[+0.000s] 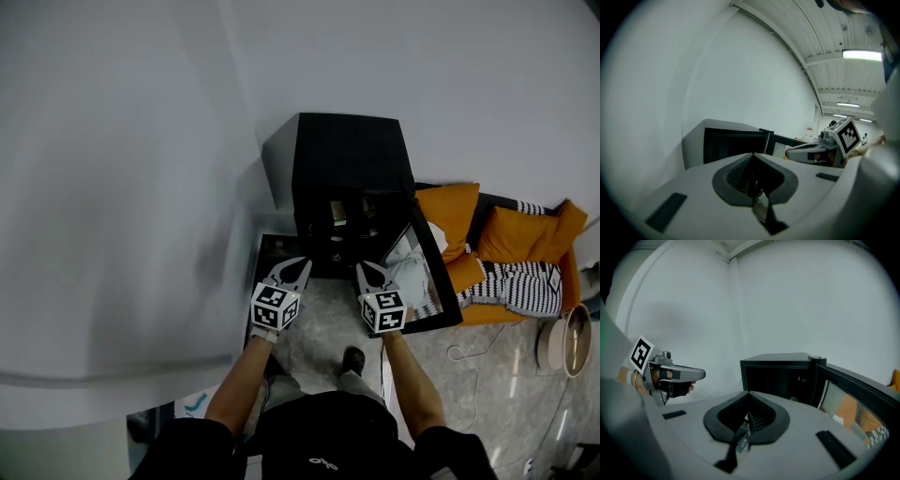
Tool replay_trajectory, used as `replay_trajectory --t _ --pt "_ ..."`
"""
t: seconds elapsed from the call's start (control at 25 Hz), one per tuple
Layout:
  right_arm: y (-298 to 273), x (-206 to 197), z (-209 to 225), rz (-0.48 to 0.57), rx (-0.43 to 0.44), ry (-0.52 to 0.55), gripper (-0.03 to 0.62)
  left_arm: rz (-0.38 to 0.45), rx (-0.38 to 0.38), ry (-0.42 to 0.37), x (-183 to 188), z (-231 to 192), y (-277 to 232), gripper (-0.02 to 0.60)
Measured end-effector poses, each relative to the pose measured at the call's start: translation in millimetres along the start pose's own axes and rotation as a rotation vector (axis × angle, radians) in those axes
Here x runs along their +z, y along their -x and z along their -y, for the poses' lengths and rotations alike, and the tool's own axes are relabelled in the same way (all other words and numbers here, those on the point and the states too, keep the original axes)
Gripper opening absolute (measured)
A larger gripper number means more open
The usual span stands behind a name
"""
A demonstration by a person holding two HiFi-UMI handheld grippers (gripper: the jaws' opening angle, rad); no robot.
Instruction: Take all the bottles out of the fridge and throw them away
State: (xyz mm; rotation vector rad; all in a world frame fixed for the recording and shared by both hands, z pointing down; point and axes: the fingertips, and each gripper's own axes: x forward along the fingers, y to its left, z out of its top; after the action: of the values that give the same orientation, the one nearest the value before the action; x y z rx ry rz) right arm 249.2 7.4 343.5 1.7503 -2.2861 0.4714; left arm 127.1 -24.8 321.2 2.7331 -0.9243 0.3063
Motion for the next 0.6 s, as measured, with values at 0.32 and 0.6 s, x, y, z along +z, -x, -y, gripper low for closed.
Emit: replay_trajectory --t 0.32,0.6 --pt "-9 -3 6 -0.011 0.023 0.01 0.008 -0.001 0.044 0.013 -6 -6 -1 0.003" --pt "-26 -10 11 -0.023 0.04 0.024 0.008 0.006 0.061 0.005 -11 -11 -5 0.003"
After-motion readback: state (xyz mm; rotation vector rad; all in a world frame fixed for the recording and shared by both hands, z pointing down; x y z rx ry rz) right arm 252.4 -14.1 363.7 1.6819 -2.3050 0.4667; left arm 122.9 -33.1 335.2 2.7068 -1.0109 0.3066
